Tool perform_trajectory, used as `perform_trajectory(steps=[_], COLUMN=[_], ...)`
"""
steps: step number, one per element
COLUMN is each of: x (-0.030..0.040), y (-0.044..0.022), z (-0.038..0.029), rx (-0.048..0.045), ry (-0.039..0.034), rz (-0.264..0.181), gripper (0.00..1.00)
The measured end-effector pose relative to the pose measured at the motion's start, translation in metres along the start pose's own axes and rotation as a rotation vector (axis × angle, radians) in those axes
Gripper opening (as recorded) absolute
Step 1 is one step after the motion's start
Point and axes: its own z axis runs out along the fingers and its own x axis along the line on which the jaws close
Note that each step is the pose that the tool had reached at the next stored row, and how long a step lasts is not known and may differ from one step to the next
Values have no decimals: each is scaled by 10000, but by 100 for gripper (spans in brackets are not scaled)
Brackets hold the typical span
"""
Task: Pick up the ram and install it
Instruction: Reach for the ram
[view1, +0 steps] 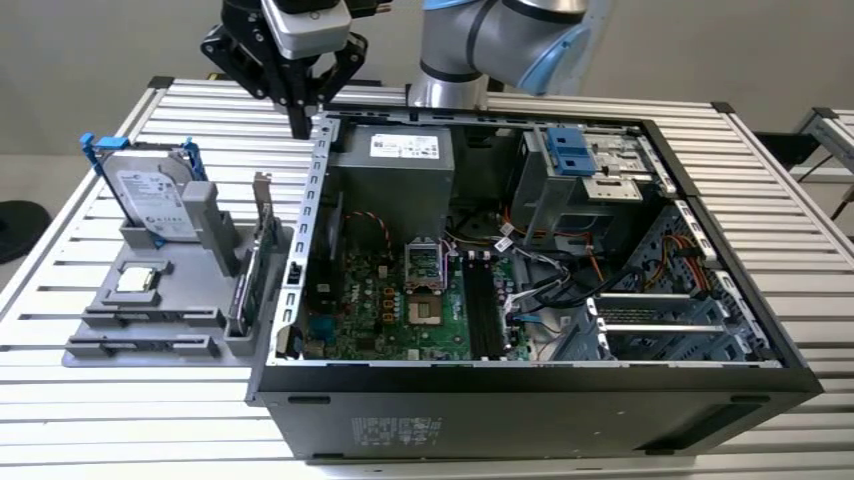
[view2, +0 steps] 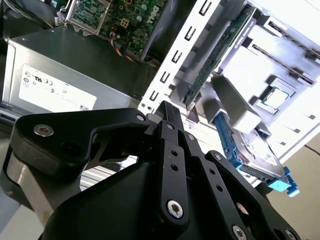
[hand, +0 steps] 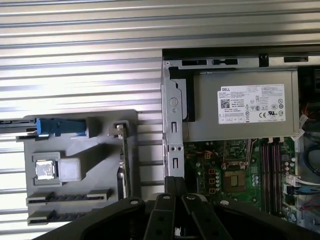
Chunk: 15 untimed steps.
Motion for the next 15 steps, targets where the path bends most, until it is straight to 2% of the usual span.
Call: perform_trajectory(steps=[15], x=[40], y=[-3], z=[-1], rx=[0], ry=[0], rz=[0], gripper=[0])
